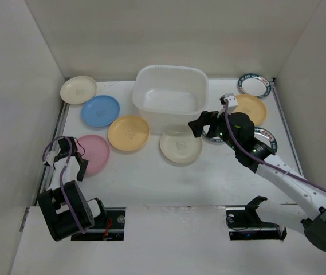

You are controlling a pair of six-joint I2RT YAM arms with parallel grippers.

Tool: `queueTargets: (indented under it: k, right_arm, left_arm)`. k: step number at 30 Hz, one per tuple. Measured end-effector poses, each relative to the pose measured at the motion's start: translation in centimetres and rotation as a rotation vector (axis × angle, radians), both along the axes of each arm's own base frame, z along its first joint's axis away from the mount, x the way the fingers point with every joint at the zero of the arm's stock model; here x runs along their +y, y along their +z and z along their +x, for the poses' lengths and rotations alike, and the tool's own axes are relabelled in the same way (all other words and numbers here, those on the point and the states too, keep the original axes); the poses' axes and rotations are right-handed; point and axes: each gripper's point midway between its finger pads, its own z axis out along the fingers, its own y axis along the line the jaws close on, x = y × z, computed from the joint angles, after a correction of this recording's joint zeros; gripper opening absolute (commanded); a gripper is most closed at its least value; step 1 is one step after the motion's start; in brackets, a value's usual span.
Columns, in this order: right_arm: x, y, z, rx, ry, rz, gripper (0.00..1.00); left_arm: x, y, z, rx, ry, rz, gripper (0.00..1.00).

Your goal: Place the plates into the plastic bin on the countertop

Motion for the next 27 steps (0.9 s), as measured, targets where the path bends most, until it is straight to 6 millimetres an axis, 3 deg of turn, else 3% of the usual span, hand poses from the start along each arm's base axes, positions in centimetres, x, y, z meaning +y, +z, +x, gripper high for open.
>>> queueTargets:
  k: [2, 6, 10, 16, 21, 27]
  right_arm:
    - [0.0, 0.0, 0.0, 0.001, 0.001, 0.001, 1.0]
    - [0.0, 0.0, 0.0, 0.002, 0.0, 0.004, 1.0]
    - [0.1, 0.0, -0.1, 0.003, 0.003, 0.005, 1.0]
    - [0.3, -0.5, 0.0, 0.014, 0.008, -0.001, 1.0]
    - [0.8, -1.6, 0.3, 0.051, 0.023, -0.006, 1.0]
    - [1.7, -1.4, 1.0, 0.071, 0.039, 0.008, 1.0]
  left_arm:
    - [0.1, 0.0, 0.2, -0.014, 0.016, -0.003, 0.32]
    - [0.4, 0.1, 1.1, -0.064, 0.05, -0.01, 0.1]
    - [0.4, 0.5, 2.5, -0.146, 0.076, -0.037, 0.03]
    - [0.1, 2.6, 2.5, -0.219, 0.094, -0.032, 0.02]
    - [-0.1, 6.4, 2.6, -0.291, 0.085, 0.003, 0.02]
    - [-0.5, 14.8, 5.1, -0.483, 0.015, 0.082, 0.02]
